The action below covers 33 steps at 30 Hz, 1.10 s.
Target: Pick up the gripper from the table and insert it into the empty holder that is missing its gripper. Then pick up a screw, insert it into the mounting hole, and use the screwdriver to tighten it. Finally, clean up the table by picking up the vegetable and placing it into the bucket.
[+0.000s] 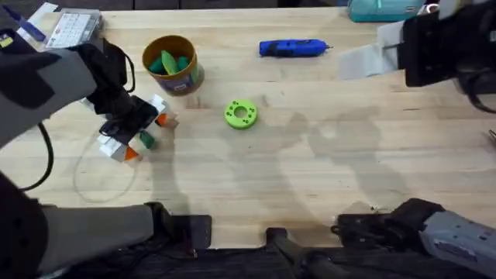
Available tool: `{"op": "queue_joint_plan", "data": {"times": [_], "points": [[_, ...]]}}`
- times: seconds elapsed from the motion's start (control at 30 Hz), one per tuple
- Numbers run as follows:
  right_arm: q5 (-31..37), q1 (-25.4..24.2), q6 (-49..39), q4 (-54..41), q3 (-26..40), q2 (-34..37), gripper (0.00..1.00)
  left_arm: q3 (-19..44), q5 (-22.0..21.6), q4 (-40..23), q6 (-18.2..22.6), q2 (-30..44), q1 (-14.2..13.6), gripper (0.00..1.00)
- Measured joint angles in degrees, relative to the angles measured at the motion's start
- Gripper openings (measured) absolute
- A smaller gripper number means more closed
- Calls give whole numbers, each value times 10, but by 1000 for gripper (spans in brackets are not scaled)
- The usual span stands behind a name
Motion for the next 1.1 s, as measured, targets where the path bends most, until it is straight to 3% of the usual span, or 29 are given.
{"op": "queue_joint_plan", "data": {"times": [0.07, 0.17, 0.2, 0.3, 0.33, 0.37, 0.6, 0.77, 0.97, 1.1], "points": [[0, 0, 0, 0, 0, 0, 995, 2, 3, 6, -1, 7, 0, 957], [0, 0, 0, 0, 0, 0, 995, 6, 16, 17, -2, 16, -1, 745], [0, 0, 0, 0, 0, 0, 994, 9, 23, 23, -2, 19, -1, 629], [0, 0, 0, 0, 0, 0, 995, 20, 33, 37, -2, 30, -5, 156], [0, 0, 0, 0, 0, 0, 995, 23, 35, 39, -3, 32, -5, 51], [0, 0, 0, 0, 0, 0, 995, 24, 35, 40, -3, 34, -5, 22], [0, 0, 0, 0, 0, 0, 995, 31, 42, 26, 0, 38, -4, 21], [0, 0, 0, 0, 0, 0, 995, 75, 41, -73, 24, 54, -1, 21], [0, 0, 0, 0, 0, 0, 995, 185, 47, -127, 61, 21, -1, 21], [0, 0, 0, 0, 0, 0, 995, 252, 89, -123, 113, -31, 0, 21]]}}
